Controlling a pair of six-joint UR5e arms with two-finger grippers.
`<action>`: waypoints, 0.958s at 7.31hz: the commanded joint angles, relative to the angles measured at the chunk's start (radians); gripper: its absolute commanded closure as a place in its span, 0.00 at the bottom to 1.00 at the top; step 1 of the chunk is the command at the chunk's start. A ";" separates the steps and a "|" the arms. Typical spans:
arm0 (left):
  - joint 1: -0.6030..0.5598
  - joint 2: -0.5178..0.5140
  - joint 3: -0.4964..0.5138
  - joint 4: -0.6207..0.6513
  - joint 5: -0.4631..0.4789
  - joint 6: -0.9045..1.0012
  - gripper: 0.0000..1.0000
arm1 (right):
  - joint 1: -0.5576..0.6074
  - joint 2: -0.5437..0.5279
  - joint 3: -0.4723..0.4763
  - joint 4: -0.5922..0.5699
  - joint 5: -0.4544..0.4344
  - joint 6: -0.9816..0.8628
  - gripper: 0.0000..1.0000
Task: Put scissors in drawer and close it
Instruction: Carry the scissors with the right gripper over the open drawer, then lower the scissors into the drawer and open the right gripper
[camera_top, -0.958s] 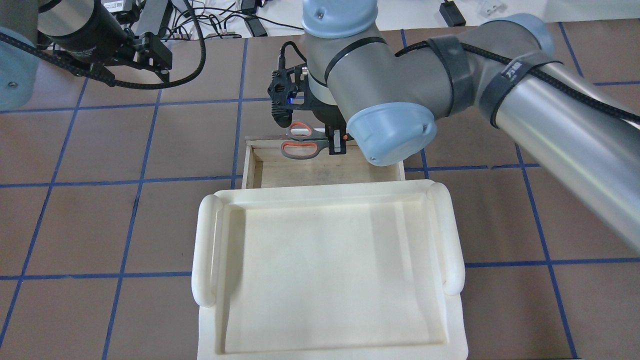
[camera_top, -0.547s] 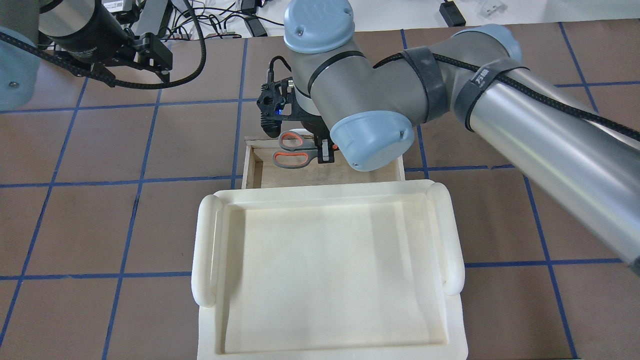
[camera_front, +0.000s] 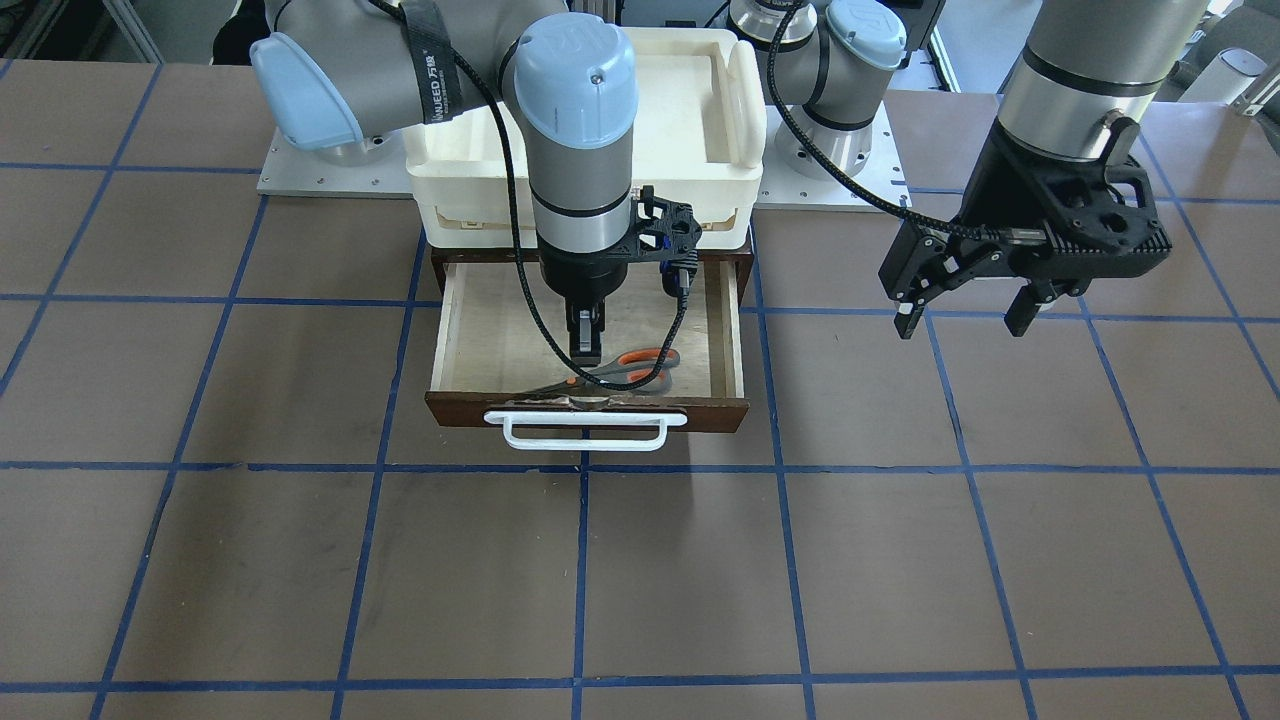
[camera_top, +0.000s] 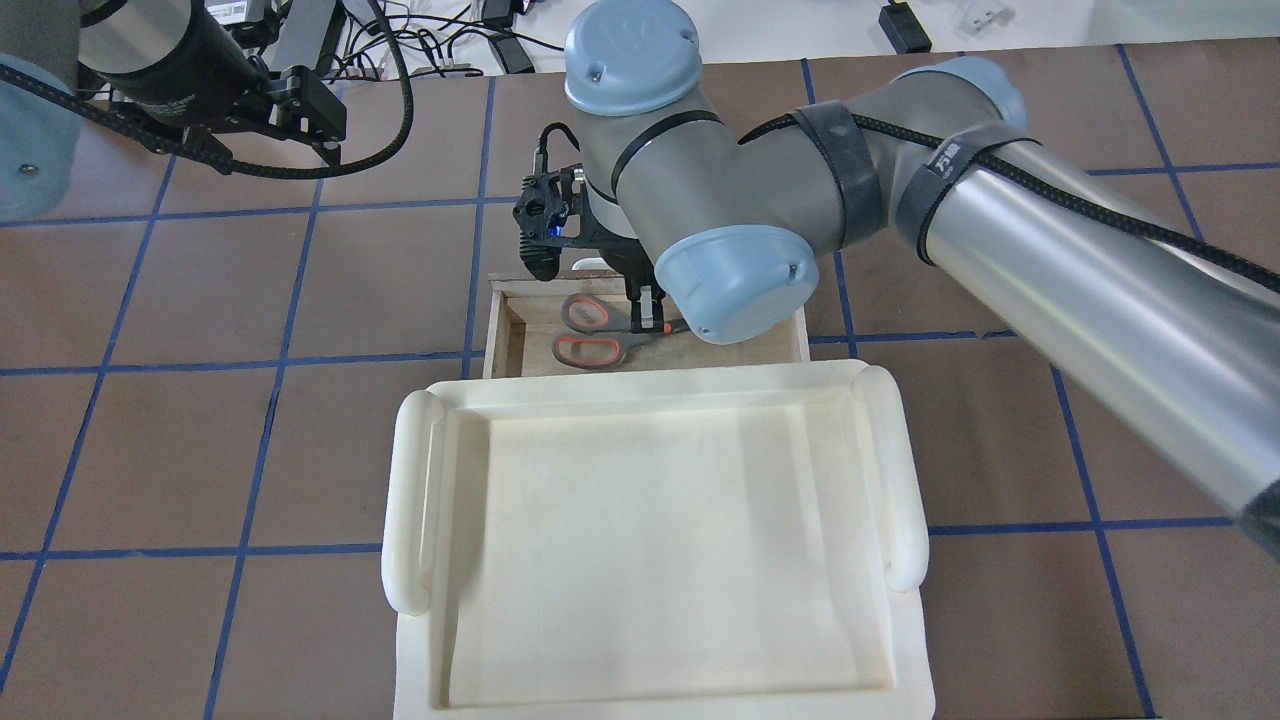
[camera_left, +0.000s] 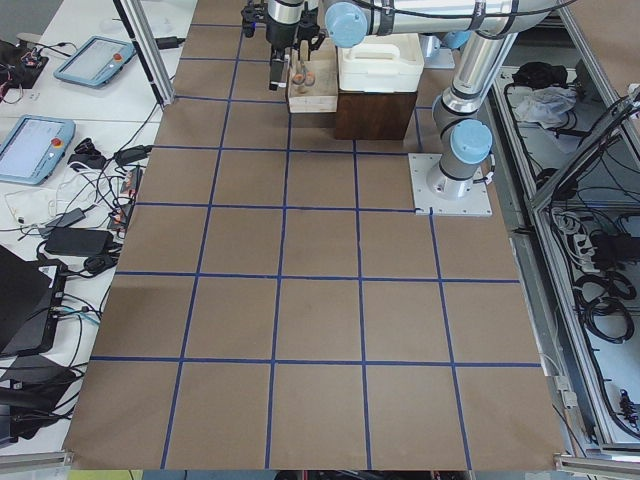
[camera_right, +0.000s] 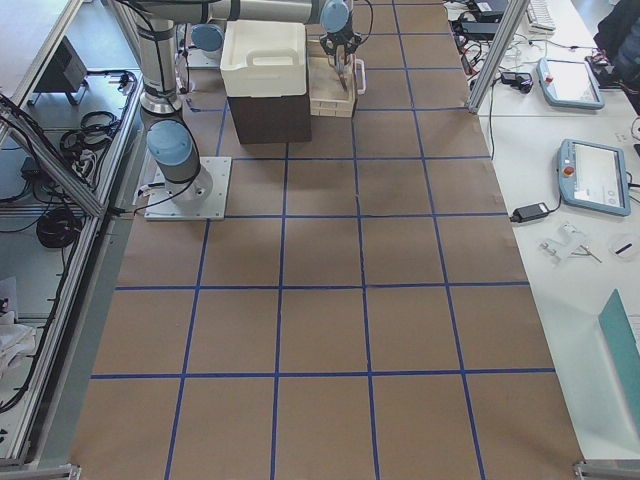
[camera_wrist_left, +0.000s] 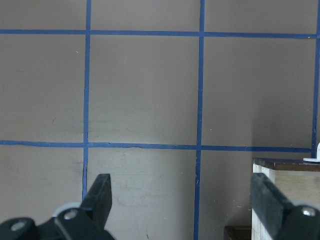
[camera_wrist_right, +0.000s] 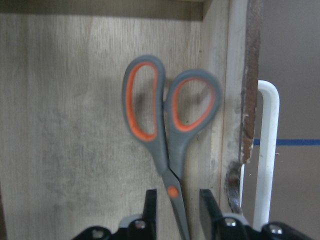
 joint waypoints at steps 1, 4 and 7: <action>0.001 -0.007 0.000 0.000 -0.004 0.000 0.00 | 0.000 -0.007 -0.003 -0.001 -0.002 0.006 0.00; 0.004 -0.006 0.000 0.000 -0.001 0.014 0.00 | -0.049 -0.086 -0.019 -0.001 -0.019 0.012 0.00; 0.040 -0.024 0.002 0.002 -0.002 0.035 0.00 | -0.220 -0.204 -0.017 0.069 -0.006 0.099 0.00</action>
